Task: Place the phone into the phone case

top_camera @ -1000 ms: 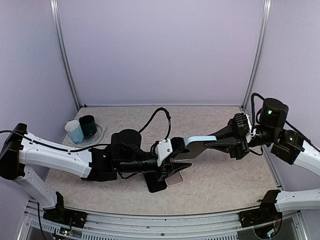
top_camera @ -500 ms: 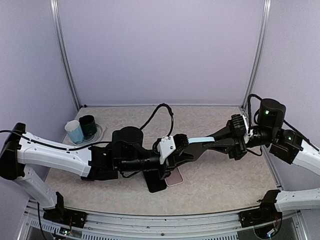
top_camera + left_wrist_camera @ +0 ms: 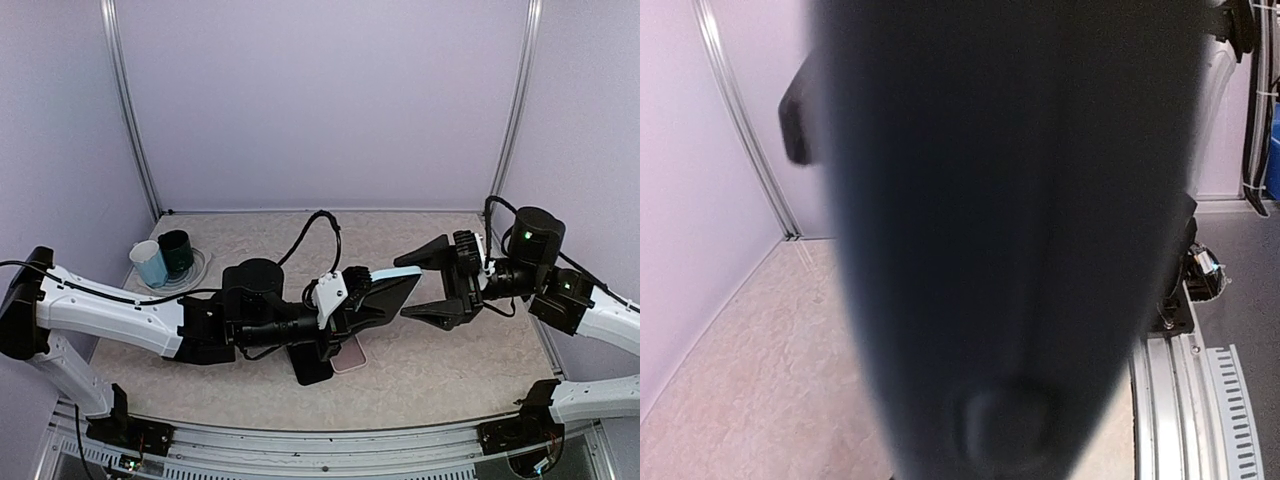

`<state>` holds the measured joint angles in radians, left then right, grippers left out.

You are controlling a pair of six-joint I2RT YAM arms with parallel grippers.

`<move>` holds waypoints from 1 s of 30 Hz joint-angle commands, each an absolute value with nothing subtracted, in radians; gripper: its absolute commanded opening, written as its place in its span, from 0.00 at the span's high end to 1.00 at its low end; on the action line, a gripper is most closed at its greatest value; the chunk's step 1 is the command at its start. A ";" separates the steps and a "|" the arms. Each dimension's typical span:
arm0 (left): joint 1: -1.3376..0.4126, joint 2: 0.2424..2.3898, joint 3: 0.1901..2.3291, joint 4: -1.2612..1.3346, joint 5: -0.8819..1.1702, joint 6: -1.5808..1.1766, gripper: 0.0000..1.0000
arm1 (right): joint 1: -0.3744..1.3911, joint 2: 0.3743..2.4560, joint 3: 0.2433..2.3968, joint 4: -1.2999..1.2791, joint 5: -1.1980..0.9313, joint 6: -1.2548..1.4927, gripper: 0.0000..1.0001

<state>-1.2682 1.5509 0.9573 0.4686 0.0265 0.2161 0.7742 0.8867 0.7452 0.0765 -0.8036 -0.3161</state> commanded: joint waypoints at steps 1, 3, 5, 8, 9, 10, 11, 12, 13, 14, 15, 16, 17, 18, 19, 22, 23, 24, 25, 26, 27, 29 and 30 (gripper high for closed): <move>-1.272 1.497 0.933 0.625 0.100 0.168 1.00 | 0.779 0.925 0.713 0.167 -0.795 -0.223 0.28; -1.272 1.486 0.928 0.632 0.114 0.167 1.00 | 0.779 0.941 0.707 0.183 -0.824 -0.206 0.37; -1.272 1.483 0.928 0.628 0.121 0.167 1.00 | 0.779 0.951 0.706 0.194 -0.840 -0.192 0.52; -1.272 1.481 0.925 0.629 0.121 0.167 1.00 | 0.780 0.957 0.703 0.205 -0.862 -0.184 0.67; -1.272 1.477 0.925 0.631 0.122 0.167 1.00 | 0.779 0.960 0.702 0.205 -0.867 -0.181 0.64; -1.272 1.474 0.924 0.633 0.122 0.167 1.00 | 0.779 0.962 0.700 0.206 -0.868 -0.178 0.57; -1.272 1.470 0.923 0.635 0.123 0.166 1.00 | 0.777 0.965 0.698 0.203 -0.866 -0.176 0.54; -1.272 1.469 0.923 0.638 0.124 0.166 1.00 | 0.777 0.967 0.696 0.200 -0.865 -0.174 0.53; -1.272 1.465 0.923 0.638 0.125 0.168 1.00 | 0.778 0.968 0.693 0.200 -0.864 -0.172 0.53; -1.272 1.463 0.923 0.637 0.125 0.169 1.00 | 0.777 0.969 0.689 0.204 -0.866 -0.166 0.57; -1.272 1.461 0.923 0.637 0.125 0.171 1.00 | 0.776 0.968 0.688 0.209 -0.869 -0.164 0.63; -1.272 1.460 0.923 0.635 0.126 0.172 1.00 | 0.776 0.967 0.687 0.217 -0.874 -0.161 0.71; -1.272 1.460 0.922 0.632 0.126 0.173 1.00 | 0.776 0.966 0.688 0.221 -0.881 -0.158 0.78; -1.272 1.460 0.922 0.632 0.124 0.173 1.00 | 0.776 0.963 0.690 0.223 -0.890 -0.160 0.86; -1.272 1.462 0.922 0.629 0.121 0.171 1.00 | 0.776 0.960 0.691 0.226 -0.892 -0.162 0.95; -1.272 1.466 0.922 0.626 0.117 0.164 1.00 | 0.776 0.953 0.689 0.238 -0.882 -0.156 1.00; -1.272 1.468 0.922 0.624 0.116 0.163 1.00 | 0.776 0.952 0.689 0.239 -0.879 -0.153 1.00; -1.272 1.467 0.922 0.622 0.114 0.162 1.00 | 0.775 0.952 0.691 0.239 -0.873 -0.149 1.00; -1.272 1.467 0.922 0.617 0.109 0.164 1.00 | 0.775 0.953 0.694 0.237 -0.865 -0.143 1.00; -1.272 1.465 0.924 0.609 0.096 0.165 0.98 | 0.772 0.956 0.700 0.232 -0.848 -0.133 1.00; -1.272 1.462 0.925 0.600 0.074 0.169 0.79 | 0.768 0.960 0.707 0.224 -0.819 -0.120 1.00; -1.272 1.455 0.921 0.585 -0.008 0.173 0.35 | 0.747 0.975 0.743 0.193 -0.756 -0.080 1.00; -1.272 1.451 0.921 0.574 -0.066 0.175 0.17 | 0.727 0.989 0.766 0.165 -0.727 -0.053 1.00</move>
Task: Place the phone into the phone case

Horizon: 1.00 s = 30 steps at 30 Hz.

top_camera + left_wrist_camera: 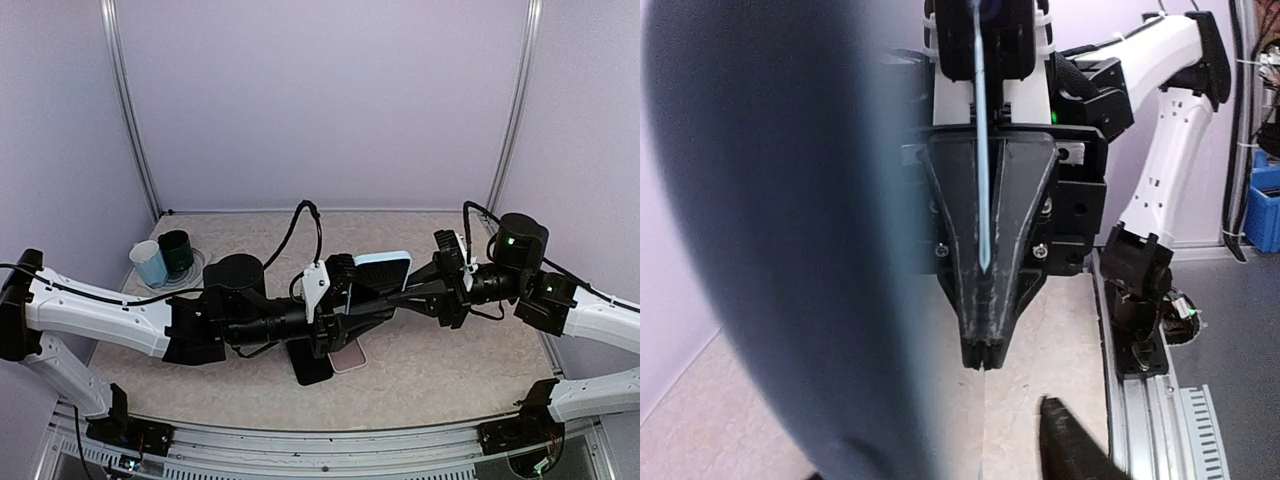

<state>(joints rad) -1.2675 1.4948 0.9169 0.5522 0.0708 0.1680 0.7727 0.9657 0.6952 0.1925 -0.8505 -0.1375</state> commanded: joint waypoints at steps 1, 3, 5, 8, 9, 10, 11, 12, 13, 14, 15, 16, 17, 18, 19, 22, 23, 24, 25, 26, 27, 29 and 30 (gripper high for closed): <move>-1.271 1.449 0.922 0.560 -0.139 0.173 0.05 | 0.704 1.009 0.796 0.132 -0.700 -0.022 1.00; -1.259 1.449 0.933 0.513 -0.270 0.149 0.01 | 0.652 1.068 0.849 0.063 -0.640 0.054 1.00; -1.230 1.457 0.963 0.428 -0.336 0.099 0.01 | 0.585 1.137 0.895 0.009 -0.615 0.115 1.00; -1.185 1.468 0.988 0.331 -0.386 0.016 0.01 | 0.477 1.247 0.932 -0.051 -0.675 0.194 1.00; -1.173 1.465 0.984 0.319 -0.384 0.006 0.01 | 0.443 1.288 0.945 -0.068 -0.699 0.218 1.00; -1.165 1.459 0.977 0.314 -0.383 -0.017 0.01 | 0.414 1.326 0.956 -0.077 -0.716 0.226 1.00; -1.159 1.448 0.969 0.311 -0.383 -0.030 0.01 | 0.389 1.362 0.973 -0.099 -0.725 0.236 1.00; -1.155 1.441 0.961 0.309 -0.384 -0.035 0.01 | 0.362 1.398 0.992 -0.127 -0.716 0.238 1.00; -1.153 1.432 0.956 0.305 -0.391 -0.039 0.01 | 0.347 1.428 1.022 -0.165 -0.695 0.231 1.00; -1.149 1.421 0.954 0.297 -0.396 -0.043 0.01 | 0.331 1.457 1.041 -0.195 -0.687 0.217 1.00; -1.145 1.416 0.952 0.289 -0.399 -0.049 0.01 | 0.311 1.481 1.050 -0.213 -0.683 0.214 1.00; -1.142 1.411 0.950 0.283 -0.402 -0.051 0.01 | 0.290 1.502 1.056 -0.224 -0.696 0.211 1.00; -1.141 1.408 0.947 0.278 -0.408 -0.052 0.01 | 0.264 1.521 1.059 -0.233 -0.717 0.213 1.00; -1.140 1.404 0.947 0.272 -0.412 -0.053 0.01 | 0.239 1.535 1.056 -0.237 -0.736 0.218 1.00; -1.140 1.402 0.945 0.267 -0.414 -0.054 0.01 | 0.220 1.545 1.053 -0.238 -0.753 0.220 1.00; -1.134 1.405 0.943 0.257 -0.415 -0.059 0.01 | 0.179 1.566 1.031 -0.229 -0.801 0.219 1.00; -1.132 1.409 0.945 0.254 -0.414 -0.061 0.01 | 0.172 1.580 1.029 -0.233 -0.818 0.218 1.00; -1.131 1.412 0.946 0.250 -0.413 -0.061 0.01 | 0.171 1.598 1.032 -0.244 -0.825 0.214 1.00; -1.131 1.417 0.946 0.247 -0.412 -0.063 0.01 | 0.170 1.614 1.031 -0.250 -0.832 0.205 1.00; -1.131 1.419 0.948 0.244 -0.411 -0.063 0.01 | 0.168 1.629 1.028 -0.252 -0.838 0.197 1.00; -1.131 1.420 0.946 0.244 -0.411 -0.063 0.01 | 0.163 1.644 1.024 -0.252 -0.843 0.194 1.00; -1.128 1.423 0.947 0.246 -0.412 -0.064 0.01 | 0.146 1.687 1.026 -0.265 -0.852 0.184 1.00; -1.127 1.425 0.950 0.244 -0.411 -0.065 0.01 | 0.135 1.706 1.035 -0.285 -0.855 0.172 1.00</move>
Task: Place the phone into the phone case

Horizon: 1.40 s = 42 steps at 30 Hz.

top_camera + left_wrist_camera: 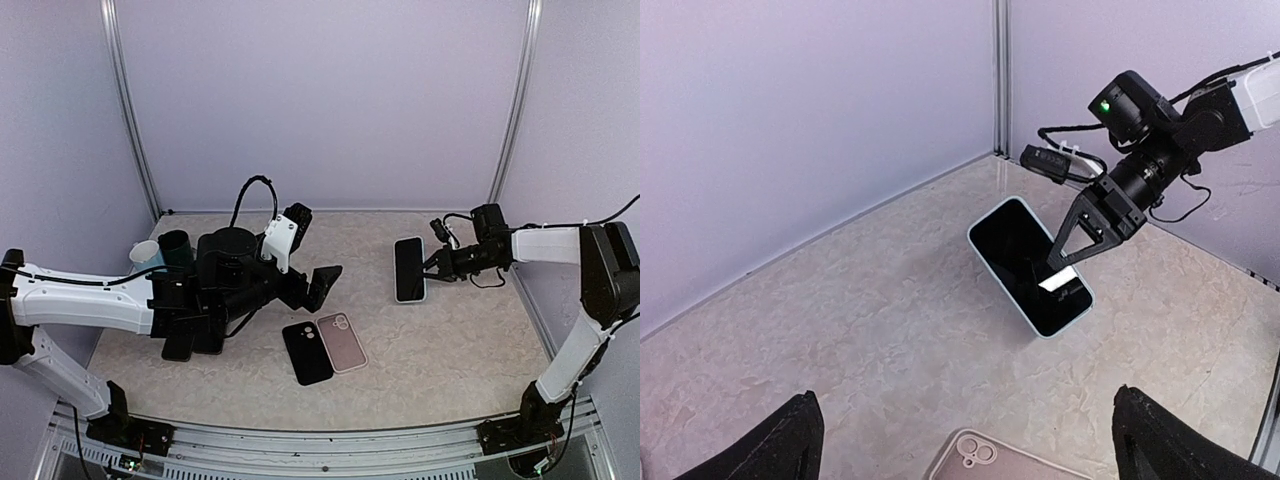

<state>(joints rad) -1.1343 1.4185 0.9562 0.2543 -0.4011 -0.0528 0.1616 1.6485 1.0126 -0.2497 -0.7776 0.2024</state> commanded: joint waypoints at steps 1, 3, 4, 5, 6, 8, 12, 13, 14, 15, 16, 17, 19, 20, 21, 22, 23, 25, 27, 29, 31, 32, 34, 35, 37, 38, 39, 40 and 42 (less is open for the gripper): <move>-1.126 1.426 0.953 0.242 -0.411 -0.064 0.01 | 0.124 1.719 1.041 -0.299 -0.860 0.162 1.00; -1.125 1.430 0.958 0.238 -0.412 -0.061 0.01 | 0.104 1.730 1.038 -0.300 -0.854 0.160 1.00; -1.124 1.431 0.956 0.239 -0.413 -0.060 0.01 | 0.098 1.736 1.032 -0.295 -0.852 0.159 1.00; -1.122 1.433 0.957 0.239 -0.411 -0.058 0.01 | 0.092 1.746 1.037 -0.303 -0.851 0.147 1.00; -1.121 1.436 0.959 0.238 -0.407 -0.058 0.01 | 0.088 1.761 1.047 -0.324 -0.847 0.129 1.00; -1.120 1.444 0.970 0.232 -0.407 -0.051 0.01 | 0.083 1.801 1.074 -0.379 -0.822 0.101 1.00; -1.118 1.466 0.987 0.221 -0.416 -0.050 0.01 | 0.064 1.850 1.096 -0.401 -0.803 0.078 1.00; -1.118 1.469 0.991 0.217 -0.414 -0.051 0.01 | 0.057 1.854 1.093 -0.391 -0.798 0.084 1.00; -1.119 1.472 0.996 0.213 -0.414 -0.051 0.01 | 0.051 1.856 1.089 -0.382 -0.793 0.090 1.00; -1.118 1.476 0.999 0.209 -0.412 -0.052 0.01 | 0.044 1.859 1.084 -0.373 -0.785 0.097 1.00; -1.119 1.478 1.003 0.205 -0.412 -0.054 0.01 | 0.039 1.861 1.082 -0.365 -0.772 0.105 1.00; -1.118 1.480 1.006 0.202 -0.413 -0.055 0.01 | 0.034 1.865 1.082 -0.362 -0.753 0.112 0.96; -1.118 1.481 1.008 0.198 -0.415 -0.055 0.01 | 0.029 1.878 1.088 -0.363 -0.711 0.118 0.87; -1.119 1.480 1.006 0.198 -0.416 -0.056 0.01 | 0.029 1.889 1.095 -0.373 -0.690 0.114 0.86; -1.118 1.481 1.004 0.199 -0.418 -0.056 0.01 | 0.029 1.901 1.107 -0.382 -0.666 0.110 0.85; -1.118 1.479 1.002 0.201 -0.419 -0.056 0.01 | 0.030 1.912 1.112 -0.390 -0.642 0.108 0.85; -1.119 1.481 1.002 0.201 -0.420 -0.055 0.01 | 0.030 1.920 1.112 -0.391 -0.624 0.108 0.85; -1.119 1.484 1.006 0.193 -0.427 -0.057 0.01 | 0.029 1.928 1.106 -0.392 -0.607 0.105 0.86; -1.120 1.485 1.012 0.181 -0.432 -0.058 0.01 | 0.028 1.927 1.098 -0.395 -0.581 0.105 0.86; -1.121 1.483 1.008 0.178 -0.439 -0.060 0.01 | 0.028 1.923 1.089 -0.395 -0.550 0.108 0.85; -1.120 1.472 0.997 0.182 -0.442 -0.060 0.01 | 0.029 1.915 1.080 -0.390 -0.530 0.114 0.83; -1.121 1.470 0.993 0.185 -0.443 -0.060 0.01 | 0.028 1.911 1.074 -0.383 -0.522 0.116 0.82; -1.121 1.468 0.989 0.185 -0.444 -0.060 0.01 | 0.029 1.908 1.073 -0.375 -0.509 0.122 0.77; -1.120 1.468 0.989 0.181 -0.447 -0.059 0.01 | 0.029 1.910 1.079 -0.377 -0.505 0.122 0.76; -1.121 1.467 0.987 0.173 -0.459 -0.058 0.01 | 0.028 1.920 1.092 -0.383 -0.501 0.125 0.72; -1.120 1.465 0.983 0.172 -0.465 -0.057 0.01 | 0.029 1.922 1.095 -0.382 -0.498 0.127 0.70; -1.120 1.463 0.977 0.173 -0.469 -0.057 0.01 | 0.028 1.924 1.095 -0.381 -0.493 0.128 0.68; -1.120 1.457 0.971 0.179 -0.473 -0.057 0.01 | 0.028 1.925 1.096 -0.385 -0.484 0.129 0.62; -1.119 1.449 0.960 0.184 -0.476 -0.057 0.01 | 0.028 1.924 1.102 -0.396 -0.461 0.127 0.55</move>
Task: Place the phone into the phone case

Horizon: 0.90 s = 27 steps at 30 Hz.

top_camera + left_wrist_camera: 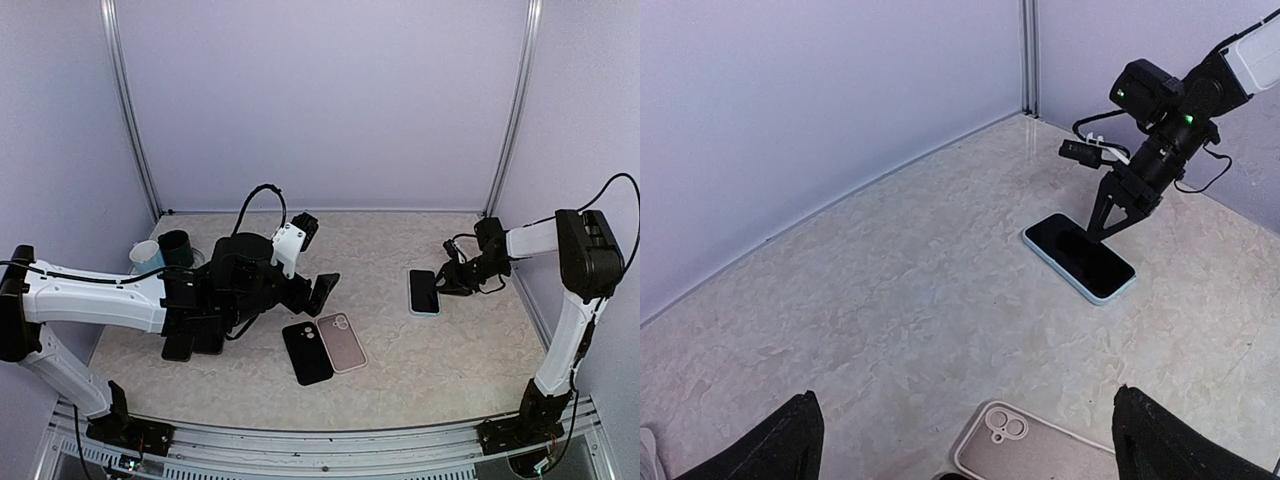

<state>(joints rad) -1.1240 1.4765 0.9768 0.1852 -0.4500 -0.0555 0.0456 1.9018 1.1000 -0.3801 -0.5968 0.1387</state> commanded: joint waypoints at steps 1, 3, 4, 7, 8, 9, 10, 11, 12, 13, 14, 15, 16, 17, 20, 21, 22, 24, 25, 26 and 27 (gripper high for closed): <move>-1.118 1.447 0.956 0.186 -0.474 -0.056 0.01 | 0.028 1.922 1.104 -0.400 -0.451 0.129 0.54; -1.118 1.440 0.950 0.187 -0.474 -0.049 0.01 | 0.029 1.915 1.110 -0.407 -0.438 0.132 0.45; -1.115 1.439 0.950 0.187 -0.476 -0.046 0.01 | 0.029 1.908 1.116 -0.414 -0.429 0.134 0.35; -1.112 1.439 0.955 0.186 -0.481 -0.039 0.01 | 0.029 1.894 1.141 -0.444 -0.381 0.132 0.29; -1.111 1.441 0.958 0.184 -0.480 -0.037 0.01 | 0.028 1.887 1.148 -0.448 -0.365 0.133 0.28; -1.109 1.442 0.961 0.183 -0.476 -0.035 0.01 | 0.029 1.878 1.152 -0.447 -0.358 0.134 0.28; -1.109 1.442 0.963 0.181 -0.475 -0.034 0.01 | 0.029 1.871 1.156 -0.449 -0.352 0.135 0.25; -1.110 1.442 0.966 0.179 -0.474 -0.034 0.01 | 0.029 1.865 1.163 -0.454 -0.350 0.136 0.23; -1.109 1.442 0.968 0.174 -0.476 -0.033 0.01 | 0.029 1.862 1.172 -0.464 -0.346 0.134 0.21; -1.109 1.441 0.967 0.172 -0.480 -0.033 0.01 | 0.029 1.857 1.182 -0.475 -0.339 0.129 0.19; -1.108 1.441 0.966 0.170 -0.489 -0.035 0.01 | 0.029 1.851 1.190 -0.484 -0.326 0.127 0.19; -1.108 1.441 0.965 0.168 -0.496 -0.039 0.01 | 0.030 1.839 1.193 -0.489 -0.311 0.123 0.19; -1.104 1.443 0.964 0.167 -0.502 -0.044 0.01 | 0.031 1.820 1.191 -0.490 -0.290 0.123 0.19; -1.102 1.443 0.963 0.164 -0.506 -0.053 0.01 | 0.030 1.800 1.189 -0.492 -0.272 0.123 0.19; -1.079 1.456 0.972 0.131 -0.511 -0.089 0.01 | 0.036 1.716 1.166 -0.477 -0.236 0.120 0.21; -1.069 1.459 0.978 0.112 -0.513 -0.100 0.01 | 0.041 1.689 1.152 -0.463 -0.228 0.119 0.21; -1.057 1.468 0.988 0.092 -0.517 -0.112 0.01 | 0.049 1.661 1.136 -0.449 -0.225 0.123 0.21; -1.026 1.479 1.015 0.037 -0.519 -0.141 0.01 | 0.063 1.611 1.099 -0.418 -0.223 0.129 0.21; -1.007 1.486 1.026 0.010 -0.514 -0.161 0.01 | 0.073 1.592 1.087 -0.413 -0.211 0.132 0.21; -0.982 1.489 1.034 -0.029 -0.509 -0.185 0.01 | 0.085 1.574 1.079 -0.412 -0.196 0.136 0.21; -0.956 1.494 1.040 -0.064 -0.505 -0.211 0.01 | 0.099 1.561 1.076 -0.418 -0.179 0.140 0.22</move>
<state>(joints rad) -1.0302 1.4723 0.9878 0.0738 -0.4976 -0.1146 0.0574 1.6188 1.1137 -0.4397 -0.2420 0.1284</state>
